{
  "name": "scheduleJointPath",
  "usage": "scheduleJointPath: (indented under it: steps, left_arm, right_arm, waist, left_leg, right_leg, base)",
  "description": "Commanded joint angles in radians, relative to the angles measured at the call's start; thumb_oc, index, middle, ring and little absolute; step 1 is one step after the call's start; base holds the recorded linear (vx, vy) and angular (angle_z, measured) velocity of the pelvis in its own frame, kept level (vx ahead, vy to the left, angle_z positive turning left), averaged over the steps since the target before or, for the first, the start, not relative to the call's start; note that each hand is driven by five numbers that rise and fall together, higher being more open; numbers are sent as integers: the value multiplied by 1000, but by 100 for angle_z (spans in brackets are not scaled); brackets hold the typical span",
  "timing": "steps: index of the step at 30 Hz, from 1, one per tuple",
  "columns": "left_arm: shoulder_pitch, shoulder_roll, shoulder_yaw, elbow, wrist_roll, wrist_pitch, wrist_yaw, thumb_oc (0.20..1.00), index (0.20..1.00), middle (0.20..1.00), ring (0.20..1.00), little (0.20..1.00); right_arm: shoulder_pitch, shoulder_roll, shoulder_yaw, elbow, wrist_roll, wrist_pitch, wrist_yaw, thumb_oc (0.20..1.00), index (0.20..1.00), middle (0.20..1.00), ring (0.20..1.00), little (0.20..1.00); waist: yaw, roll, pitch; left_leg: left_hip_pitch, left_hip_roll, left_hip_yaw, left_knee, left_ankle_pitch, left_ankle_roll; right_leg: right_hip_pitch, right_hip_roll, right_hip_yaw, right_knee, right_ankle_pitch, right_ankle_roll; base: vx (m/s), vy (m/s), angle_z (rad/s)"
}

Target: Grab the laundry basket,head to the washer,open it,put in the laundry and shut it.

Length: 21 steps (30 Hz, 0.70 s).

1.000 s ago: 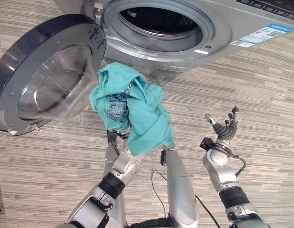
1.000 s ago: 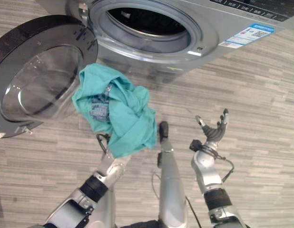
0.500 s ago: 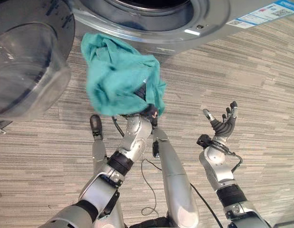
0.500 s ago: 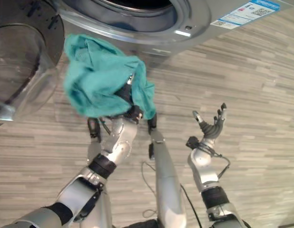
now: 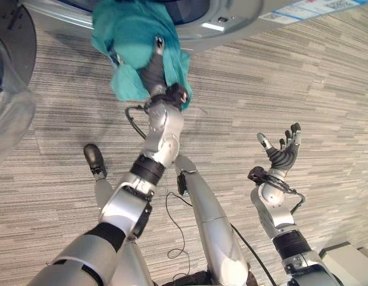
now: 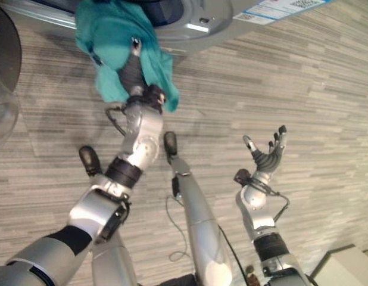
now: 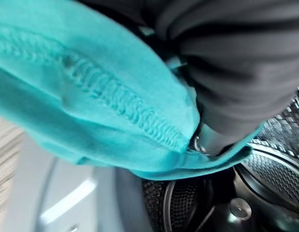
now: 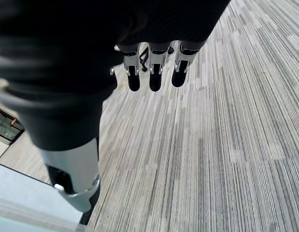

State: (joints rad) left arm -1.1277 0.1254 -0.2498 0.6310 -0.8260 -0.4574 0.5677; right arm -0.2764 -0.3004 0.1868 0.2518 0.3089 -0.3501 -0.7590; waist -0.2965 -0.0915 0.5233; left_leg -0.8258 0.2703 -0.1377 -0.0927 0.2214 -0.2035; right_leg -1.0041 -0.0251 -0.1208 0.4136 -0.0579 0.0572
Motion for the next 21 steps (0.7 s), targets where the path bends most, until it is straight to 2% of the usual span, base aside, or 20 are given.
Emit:
scheduleJointPath:
  steps: [1, 7, 11, 16, 17, 21]
  left_arm:
    - [-58, 46, 40, -29, 20, -88, 23, 200, 200, 200, 200, 200]
    - [-192, 183, 66, -13, 38, -114, 92, 200, 200, 200, 200, 200]
    - [-324, 259, -12, 41, 45, -82, 91, 200, 200, 200, 200, 200]
    - [-396, 250, -78, 29, 42, -70, 76, 200, 200, 200, 200, 200]
    - [-412, 221, -92, 16, 37, -66, 72, 200, 200, 200, 200, 200]
    - [-448, 204, -120, 25, 37, -51, 66, 200, 200, 200, 200, 200]
  right_arm:
    - [78, -12, -48, -41, 19, -55, 18, 1000, 1000, 1000, 1000, 1000]
    - [130, -24, -54, -48, 43, -78, 69, 1000, 1000, 1000, 1000, 1000]
    - [152, -46, -63, -63, 59, -82, 100, 1000, 1000, 1000, 1000, 1000]
    - [173, -61, -78, -65, 71, -71, 107, 1000, 1000, 1000, 1000, 1000]
    - [185, -70, -83, -71, 73, -62, 107, 1000, 1000, 1000, 1000, 1000]
    - [196, -78, -98, -72, 87, -53, 110, 1000, 1000, 1000, 1000, 1000]
  waist:
    - [10, 7, -36]
    - [-4, 30, -87]
    - [-15, 50, -114]
    - [-17, 67, -129]
    - [-20, 74, -135]
    - [-24, 76, -145]
  left_leg:
    - [181, 113, 88, 17, -179, -45]
    - [168, 134, 99, 5, -178, -58]
    - [149, 142, 101, 5, -175, -58]
    - [145, 151, 109, 5, -169, -58]
    - [149, 153, 118, 5, -166, -58]
    - [163, 154, 132, 5, -165, -58]
  right_leg:
    - [-71, -14, 47, 24, -74, 86]
    - [-112, 5, 35, 52, -82, 92]
    - [-131, 10, 31, 59, -85, 94]
    - [-147, 16, 25, 77, -91, 92]
    - [-148, 19, 26, 84, -96, 89]
    - [-144, 24, 30, 85, -95, 88]
  base:
    - [43, -52, -6]
    - [49, -57, -7]
    - [43, -46, -1]
    - [40, -60, 4]
    - [22, -40, -1]
    - [34, -49, 0]
